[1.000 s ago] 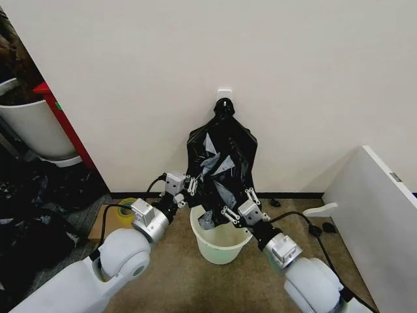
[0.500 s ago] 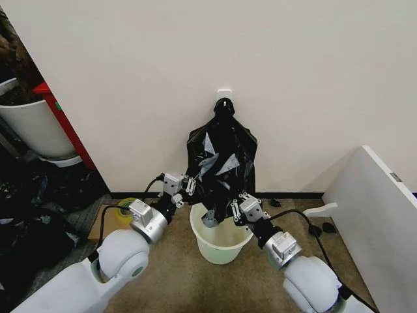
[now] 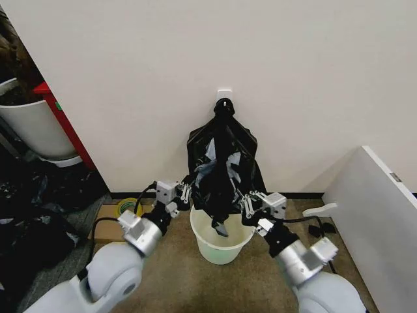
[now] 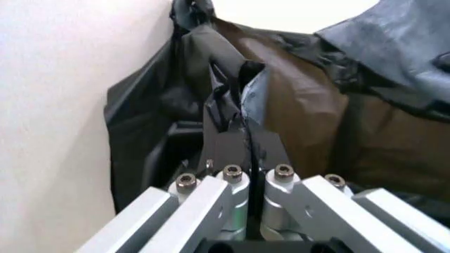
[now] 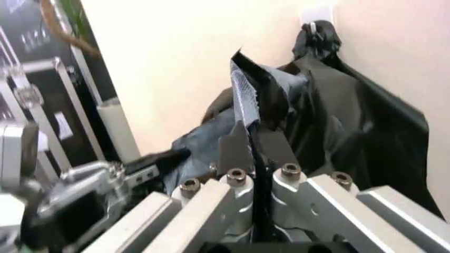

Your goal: Place the garbage bag over the trash bin.

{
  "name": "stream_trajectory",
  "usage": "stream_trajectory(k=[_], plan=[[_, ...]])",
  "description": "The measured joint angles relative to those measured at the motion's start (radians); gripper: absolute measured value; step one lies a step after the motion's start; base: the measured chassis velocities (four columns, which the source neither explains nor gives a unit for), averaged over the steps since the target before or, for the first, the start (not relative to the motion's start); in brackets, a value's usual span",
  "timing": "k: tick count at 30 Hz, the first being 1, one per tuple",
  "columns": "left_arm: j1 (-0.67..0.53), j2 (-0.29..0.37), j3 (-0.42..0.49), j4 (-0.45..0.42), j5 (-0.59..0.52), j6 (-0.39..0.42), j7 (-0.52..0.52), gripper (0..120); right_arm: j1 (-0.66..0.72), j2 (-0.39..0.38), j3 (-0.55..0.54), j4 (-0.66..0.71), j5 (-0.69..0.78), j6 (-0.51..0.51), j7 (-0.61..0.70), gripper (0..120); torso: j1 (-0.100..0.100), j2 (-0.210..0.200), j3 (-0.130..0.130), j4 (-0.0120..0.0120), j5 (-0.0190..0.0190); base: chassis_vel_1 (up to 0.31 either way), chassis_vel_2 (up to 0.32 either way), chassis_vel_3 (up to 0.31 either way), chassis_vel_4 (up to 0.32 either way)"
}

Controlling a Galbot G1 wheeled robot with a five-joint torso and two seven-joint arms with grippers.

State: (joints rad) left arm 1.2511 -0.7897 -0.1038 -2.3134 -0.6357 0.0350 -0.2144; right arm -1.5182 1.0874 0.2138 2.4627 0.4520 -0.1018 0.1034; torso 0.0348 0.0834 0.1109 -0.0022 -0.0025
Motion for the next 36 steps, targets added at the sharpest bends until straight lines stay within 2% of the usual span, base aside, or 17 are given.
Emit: stream_trajectory(k=[4, 7, 15, 27, 36], plan=[[0.063, -0.001, -0.008, -0.024, 0.01, -0.013, 0.0, 0, -0.081, 0.029, 0.006, 0.019, 0.03, 0.023, 0.011, 0, 0.0, 0.0, 0.0, 0.0, 0.0, 0.0, 0.0, 0.0, 0.0], [0.089, -0.022, -0.005, 0.003, 0.016, -0.025, -0.005, 0, -0.177, 0.05, 0.003, -0.005, 0.015, 0.082, -0.005, 0, 0.0, 0.0, 0.0, -0.0001, -0.0001, 0.0, 0.0, 0.0, 0.0], [0.091, -0.039, 0.014, 0.048, 0.02, -0.035, -0.007, 0, -0.241, 0.061, -0.005, -0.038, -0.022, 0.141, -0.025, 0, 0.0, 0.0, 0.0, -0.0001, 0.0, 0.0, 0.0, 0.0, 0.0], [0.043, -0.06, 0.042, 0.129, 0.011, -0.045, -0.002, 0, -0.173, 0.077, -0.006, -0.11, 0.021, 0.154, -0.016, 0, 0.0, 0.0, 0.0, -0.0001, 0.0, 0.0, 0.0, 0.0, 0.0], [0.017, -0.126, 0.073, 0.261, 0.02, -0.062, 0.002, 0, -0.113, 0.109, -0.012, -0.252, 0.092, 0.136, 0.044, 0, 0.0, 0.0, 0.0, 0.0, 0.0001, 0.0, 0.0, 0.0, 0.0]])
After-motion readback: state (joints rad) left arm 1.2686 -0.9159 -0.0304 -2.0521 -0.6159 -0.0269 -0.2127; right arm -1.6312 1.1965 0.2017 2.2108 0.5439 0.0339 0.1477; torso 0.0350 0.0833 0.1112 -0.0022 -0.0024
